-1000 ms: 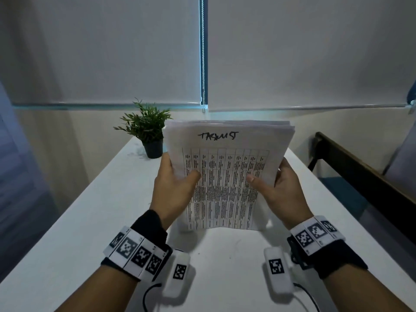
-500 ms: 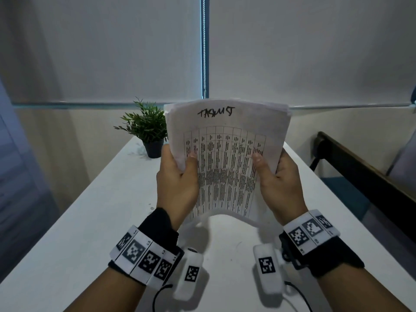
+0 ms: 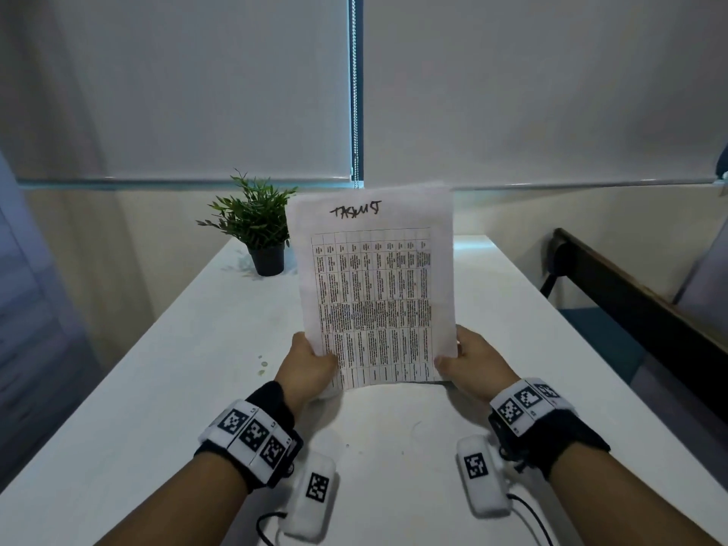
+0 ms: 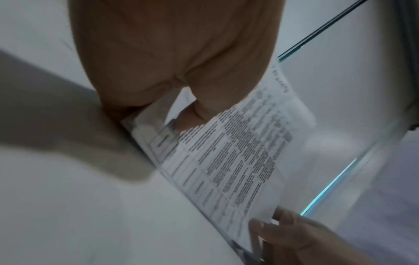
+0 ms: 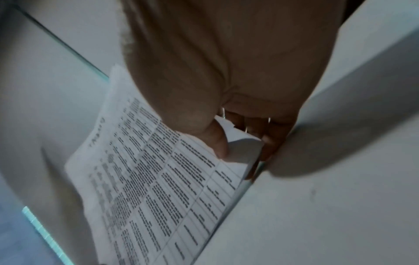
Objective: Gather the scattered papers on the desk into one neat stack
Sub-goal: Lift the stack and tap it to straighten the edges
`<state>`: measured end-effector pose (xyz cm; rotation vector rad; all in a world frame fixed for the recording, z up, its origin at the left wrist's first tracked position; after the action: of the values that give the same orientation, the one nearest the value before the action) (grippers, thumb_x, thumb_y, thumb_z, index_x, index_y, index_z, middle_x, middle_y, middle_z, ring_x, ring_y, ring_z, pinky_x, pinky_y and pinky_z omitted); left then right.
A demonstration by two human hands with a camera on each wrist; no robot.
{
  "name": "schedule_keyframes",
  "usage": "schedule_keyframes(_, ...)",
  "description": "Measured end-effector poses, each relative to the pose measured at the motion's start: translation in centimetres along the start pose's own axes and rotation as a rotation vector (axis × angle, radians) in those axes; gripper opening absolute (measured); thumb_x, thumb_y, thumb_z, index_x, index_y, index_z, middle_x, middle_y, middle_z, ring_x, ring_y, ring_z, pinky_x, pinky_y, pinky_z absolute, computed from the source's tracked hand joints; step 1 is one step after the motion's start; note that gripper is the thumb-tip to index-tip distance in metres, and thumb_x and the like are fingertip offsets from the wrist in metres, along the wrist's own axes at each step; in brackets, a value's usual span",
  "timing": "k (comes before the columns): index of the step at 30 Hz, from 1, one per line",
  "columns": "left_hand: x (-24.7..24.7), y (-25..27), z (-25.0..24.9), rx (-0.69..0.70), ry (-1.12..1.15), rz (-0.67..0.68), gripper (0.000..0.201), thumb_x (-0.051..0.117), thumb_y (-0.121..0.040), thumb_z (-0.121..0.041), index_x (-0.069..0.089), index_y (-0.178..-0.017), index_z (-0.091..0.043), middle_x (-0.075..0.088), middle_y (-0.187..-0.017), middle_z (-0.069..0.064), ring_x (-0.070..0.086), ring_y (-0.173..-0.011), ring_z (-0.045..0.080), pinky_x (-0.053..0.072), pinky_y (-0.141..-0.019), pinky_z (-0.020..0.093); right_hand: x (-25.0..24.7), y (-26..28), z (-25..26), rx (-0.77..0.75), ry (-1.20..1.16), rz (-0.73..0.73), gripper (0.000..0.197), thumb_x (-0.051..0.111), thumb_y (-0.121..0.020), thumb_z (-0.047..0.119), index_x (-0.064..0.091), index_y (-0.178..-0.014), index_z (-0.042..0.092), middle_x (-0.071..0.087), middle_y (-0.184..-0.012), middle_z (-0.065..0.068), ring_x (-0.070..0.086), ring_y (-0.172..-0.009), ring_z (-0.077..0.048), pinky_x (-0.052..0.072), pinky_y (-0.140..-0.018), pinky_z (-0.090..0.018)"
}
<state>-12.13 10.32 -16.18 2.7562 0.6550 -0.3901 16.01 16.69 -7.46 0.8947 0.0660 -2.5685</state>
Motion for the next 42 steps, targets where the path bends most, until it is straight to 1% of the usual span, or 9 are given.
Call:
schedule_keyframes(3, -0.8, 0.2, -1.7, -0.093, -0.054, 0.030, 0.061, 0.065, -0.053, -0.023, 0.062, -0.112, -0.006, 0.077, -0.107, 0.014, 0.076, -0.095, 0.031, 0.063, -0.080, 0.054, -0.3, -0.3, 0.7, 0.072, 0.050, 0.033, 0.034, 0.058, -0.090, 0.005, 0.067, -0.122, 0.013, 0.074, -0.114, -0.005, 0.070, -0.104, -0.024, 0.054, -0.094, -0.035)
schedule_keyframes(7, -1.4, 6.7, -7.1, -0.206, -0.181, 0.052, 0.012, 0.066, -0.078, 0.000, 0.055, -0.076, -0.006, 0.063, -0.081, 0.014, 0.064, -0.081, 0.032, 0.059, -0.078, 0.042, 0.2, 0.4, 1.0, 0.270, -0.005, 0.191, 0.017, 0.058, -0.094, -0.006, 0.050, -0.094, 0.008, 0.056, -0.091, -0.019, 0.063, -0.043, -0.019, 0.050, -0.049, -0.031)
schedule_keyframes(14, -1.7, 8.7, -8.1, -0.197, -0.672, 0.157, 0.022, 0.071, -0.082, -0.020, 0.052, -0.072, -0.012, 0.059, -0.072, 0.004, 0.061, -0.076, 0.026, 0.058, -0.073, 0.034, 0.2, 3.5, 1.3, 0.388, -0.015, 0.273, 0.029, 0.065, -0.084, -0.009, 0.042, -0.083, 0.009, 0.048, -0.069, -0.015, 0.050, -0.033, -0.021, 0.035, -0.034, -0.017)
schedule_keyframes(17, -2.1, 9.5, -8.5, -0.181, -0.831, 0.201, 0.041, 0.069, -0.081, -0.034, 0.055, -0.105, -0.005, 0.064, -0.083, 0.003, 0.060, -0.074, 0.020, 0.047, -0.056, 0.026, -0.1, 4.1, 1.1, 0.440, 0.002, 0.260, 0.040, 0.072, -0.077, 0.001, 0.045, -0.105, 0.010, 0.053, -0.069, -0.013, 0.051, -0.043, -0.020, 0.043, -0.047, -0.025)
schedule_keyframes(21, -3.0, 9.6, -10.0, -0.117, -0.960, 0.163, 0.098, 0.065, -0.088, -0.040, 0.002, -0.158, -0.012, 0.062, -0.105, 0.009, 0.063, -0.081, 0.025, 0.056, -0.063, 0.029, -2.2, 3.8, 3.7, 0.253, 0.425, 0.150, 0.072, 0.078, -0.078, 0.040, 0.042, -0.135, 0.016, 0.061, -0.122, -0.011, 0.063, -0.098, -0.026, 0.055, -0.079, -0.034)
schedule_keyframes(25, -2.8, 8.0, -12.5, 0.056, -1.123, 0.087, 0.080, 0.060, -0.087, -0.047, 0.025, -0.154, -0.018, 0.058, -0.125, 0.012, 0.059, -0.112, 0.033, 0.054, -0.088, 0.040, -2.3, 2.3, 7.3, 0.014, 0.550, 0.109, 0.083, 0.076, -0.081, 0.051, 0.039, -0.149, 0.022, 0.054, -0.137, -0.013, 0.059, -0.119, -0.032, 0.052, -0.094, -0.040)
schedule_keyframes(30, 2.1, 6.1, -13.6, 0.310, -1.226, 0.241, 0.079, 0.068, -0.083, -0.046, 0.038, -0.154, -0.031, 0.035, -0.160, 0.011, 0.038, -0.143, 0.034, 0.041, -0.112, 0.051, 2.6, -0.5, 9.5, -0.193, 0.716, 0.299, 0.074, 0.073, -0.090, 0.040, 0.040, -0.155, 0.030, 0.048, -0.148, -0.005, 0.054, -0.130, -0.026, 0.048, -0.108, -0.043)
schedule_keyframes(35, 3.6, 4.3, -11.8, 0.154, -1.294, 0.405, 0.105, 0.078, -0.067, -0.062, 0.031, -0.154, -0.025, 0.034, -0.158, 0.009, 0.035, -0.144, 0.032, 0.042, -0.110, 0.053, 4.8, -3.3, 8.8, -0.146, 0.961, 0.461, 0.081, 0.083, -0.081, 0.041, 0.046, -0.150, 0.019, 0.058, -0.144, -0.006, 0.061, -0.127, -0.029, 0.053, -0.103, -0.045)
schedule_keyframes(42, 3.1, 2.6, -11.2, 0.125, -1.337, 0.490, 0.107, 0.078, -0.062, -0.070, 0.037, -0.149, -0.023, 0.038, -0.151, 0.006, 0.049, -0.133, 0.032, 0.049, -0.101, 0.050, 5.4, -5.1, 7.5, -0.152, 1.062, 0.509, 0.082, 0.088, -0.074, 0.045, 0.052, -0.143, 0.019, 0.068, -0.134, -0.003, 0.067, -0.118, -0.028, 0.056, -0.097, -0.045)
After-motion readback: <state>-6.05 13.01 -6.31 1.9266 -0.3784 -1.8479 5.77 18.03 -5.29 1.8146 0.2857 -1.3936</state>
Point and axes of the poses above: each hand's wrist, its own y-axis away from the middle knuckle, its own x-axis out of the palm, z = x × y, the point moved 4 cm from there along -y, towards the middle knuckle
